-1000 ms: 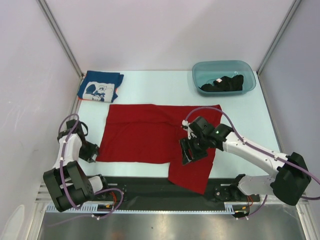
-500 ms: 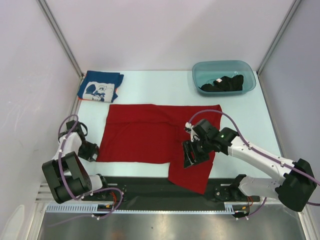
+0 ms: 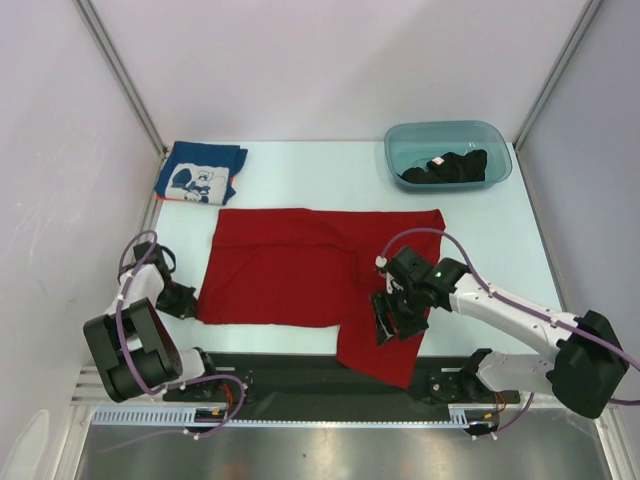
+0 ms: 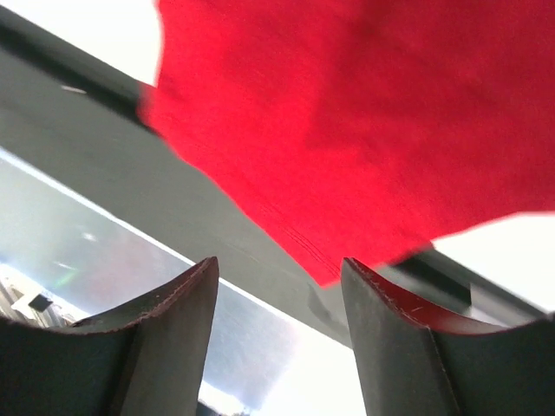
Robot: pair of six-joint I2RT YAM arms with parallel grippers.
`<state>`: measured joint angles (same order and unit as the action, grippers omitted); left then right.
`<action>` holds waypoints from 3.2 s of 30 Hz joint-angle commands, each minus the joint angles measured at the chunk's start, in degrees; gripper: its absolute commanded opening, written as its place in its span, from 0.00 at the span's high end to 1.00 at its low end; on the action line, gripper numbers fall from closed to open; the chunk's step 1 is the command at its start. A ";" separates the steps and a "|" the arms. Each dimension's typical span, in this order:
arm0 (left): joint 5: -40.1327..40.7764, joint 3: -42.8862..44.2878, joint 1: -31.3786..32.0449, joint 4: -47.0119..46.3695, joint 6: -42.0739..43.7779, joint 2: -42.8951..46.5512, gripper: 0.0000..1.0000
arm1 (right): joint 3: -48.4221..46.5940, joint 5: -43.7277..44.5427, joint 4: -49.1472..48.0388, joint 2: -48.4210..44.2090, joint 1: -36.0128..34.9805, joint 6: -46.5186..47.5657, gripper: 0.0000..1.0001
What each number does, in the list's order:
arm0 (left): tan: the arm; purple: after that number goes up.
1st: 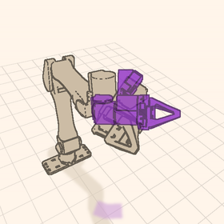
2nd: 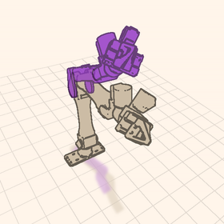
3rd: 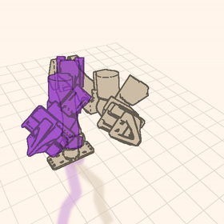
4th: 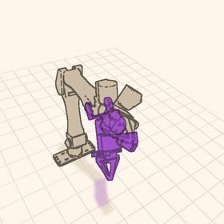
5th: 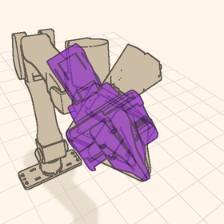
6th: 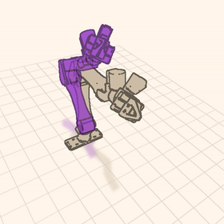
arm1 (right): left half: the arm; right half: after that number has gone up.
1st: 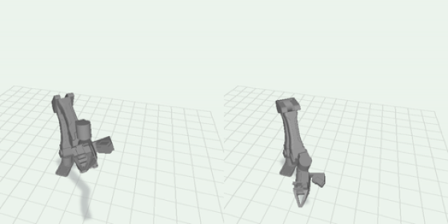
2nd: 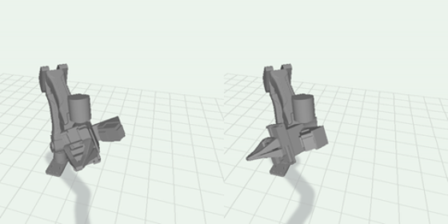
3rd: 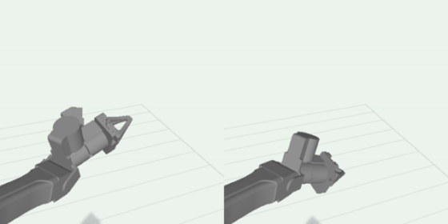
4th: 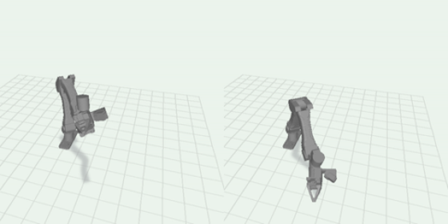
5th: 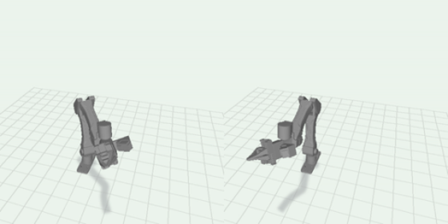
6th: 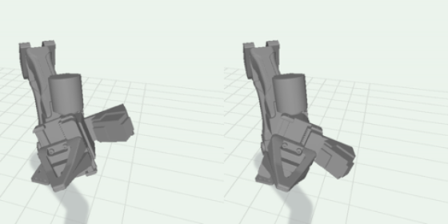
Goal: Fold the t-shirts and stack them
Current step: Fold the tshirt
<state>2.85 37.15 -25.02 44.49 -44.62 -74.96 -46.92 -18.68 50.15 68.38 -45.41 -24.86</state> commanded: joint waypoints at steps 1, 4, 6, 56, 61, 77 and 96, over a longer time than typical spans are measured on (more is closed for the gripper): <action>3.39 0.12 -0.39 0.25 -0.99 5.24 1.00 | 3.14 3.64 5.65 0.00 -0.47 -4.31 0.36; 3.30 0.12 -0.21 0.95 -1.26 7.28 1.00 | 5.78 3.03 6.27 -0.35 -1.52 -6.77 0.42; 2.34 -0.32 0.40 0.34 -1.43 7.55 1.00 | 8.24 4.52 5.05 -2.89 -4.58 -8.88 0.42; 7.25 2.76 3.04 4.28 -4.68 10.44 1.00 | -3.44 15.00 13.73 -10.46 1.45 -12.86 1.00; 9.44 2.58 3.04 6.83 -7.05 12.20 1.00 | -4.32 10.15 18.57 -12.91 4.10 -12.84 1.00; 8.49 4.33 3.22 7.46 -6.10 2.11 1.00 | -11.61 9.89 25.97 -15.84 17.53 -4.87 1.00; 11.30 32.88 12.97 4.82 5.94 -17.49 1.00 | -36.05 3.21 15.60 14.41 38.37 7.02 1.00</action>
<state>13.21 64.12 -12.97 51.53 -41.87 -89.47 -79.35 -15.35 68.18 80.36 -7.46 -19.53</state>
